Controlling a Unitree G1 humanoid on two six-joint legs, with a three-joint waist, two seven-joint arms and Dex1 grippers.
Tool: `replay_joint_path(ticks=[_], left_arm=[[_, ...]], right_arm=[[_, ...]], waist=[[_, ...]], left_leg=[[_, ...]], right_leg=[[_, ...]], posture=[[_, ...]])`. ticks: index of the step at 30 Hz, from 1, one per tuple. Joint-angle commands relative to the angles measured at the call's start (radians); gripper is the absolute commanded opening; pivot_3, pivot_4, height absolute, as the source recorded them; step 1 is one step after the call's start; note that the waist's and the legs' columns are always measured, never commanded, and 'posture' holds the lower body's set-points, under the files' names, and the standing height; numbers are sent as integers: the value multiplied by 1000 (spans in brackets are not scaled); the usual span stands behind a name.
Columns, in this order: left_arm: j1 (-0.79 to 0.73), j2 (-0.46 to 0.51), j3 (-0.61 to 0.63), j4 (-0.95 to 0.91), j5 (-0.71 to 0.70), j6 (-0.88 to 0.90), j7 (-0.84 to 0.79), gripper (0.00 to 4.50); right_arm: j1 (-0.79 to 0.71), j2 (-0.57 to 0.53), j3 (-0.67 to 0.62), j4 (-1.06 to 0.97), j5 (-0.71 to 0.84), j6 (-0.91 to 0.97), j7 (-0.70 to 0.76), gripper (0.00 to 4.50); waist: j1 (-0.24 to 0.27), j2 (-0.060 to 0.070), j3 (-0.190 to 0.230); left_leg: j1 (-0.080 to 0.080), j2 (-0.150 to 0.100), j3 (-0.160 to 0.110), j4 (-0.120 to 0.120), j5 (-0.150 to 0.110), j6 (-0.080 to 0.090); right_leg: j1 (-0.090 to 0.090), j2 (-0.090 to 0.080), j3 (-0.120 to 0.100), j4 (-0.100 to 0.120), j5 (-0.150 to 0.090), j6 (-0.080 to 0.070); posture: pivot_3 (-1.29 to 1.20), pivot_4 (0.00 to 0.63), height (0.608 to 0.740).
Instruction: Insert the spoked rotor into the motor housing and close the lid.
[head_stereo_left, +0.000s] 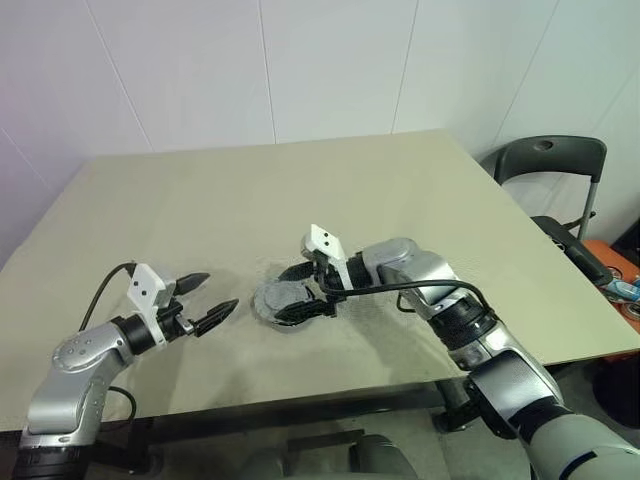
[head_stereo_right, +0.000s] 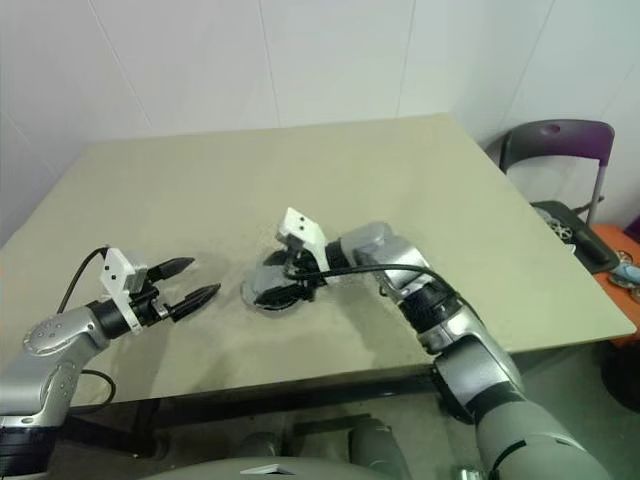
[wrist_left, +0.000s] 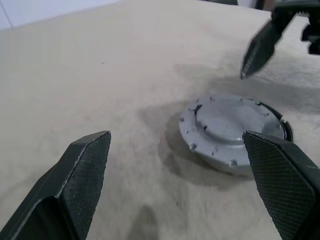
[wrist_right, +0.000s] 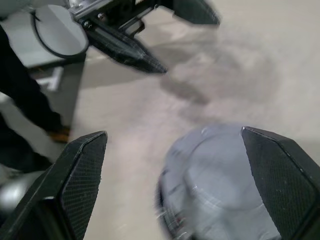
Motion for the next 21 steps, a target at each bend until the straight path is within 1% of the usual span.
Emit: replay_joint_path(ticks=[1,7,10,15,21], left_arm=[[7,9,39,-48,-21,-6,7,4500],[43,-1,53,-81,-28,-4,25,4500],[55,-1,56,-91,-32,-3,34,4500],[66,-1,57,-102,-36,-4,44,4500],[75,0,58,-112,-41,-1,52,4500]], right_arm=[[-59,48,8,89,-60,-112,27,4488],[-116,107,36,317,-198,-335,44,4488],[-145,135,17,401,-224,-384,61,4488],[-194,160,-7,544,-279,-472,36,4488],[-199,162,-31,610,-311,-510,37,4488]], waist=[[0,0,0],[1,0,0],[0,0,0],[-1,0,0],[0,0,0]], left_leg=[[0,0,0,0,0,0],[0,-1,-1,0,0,0],[0,-1,-1,0,0,0],[1,-1,-2,0,0,0],[1,-1,-2,0,0,0]], right_leg=[[0,0,0,0,0,0],[0,-1,0,0,0,0],[0,-1,0,0,0,0],[0,0,0,1,0,0],[0,-1,0,1,0,-1]], posture=[[0,0,740],[0,0,740],[0,0,740],[0,0,740],[0,0,740]])
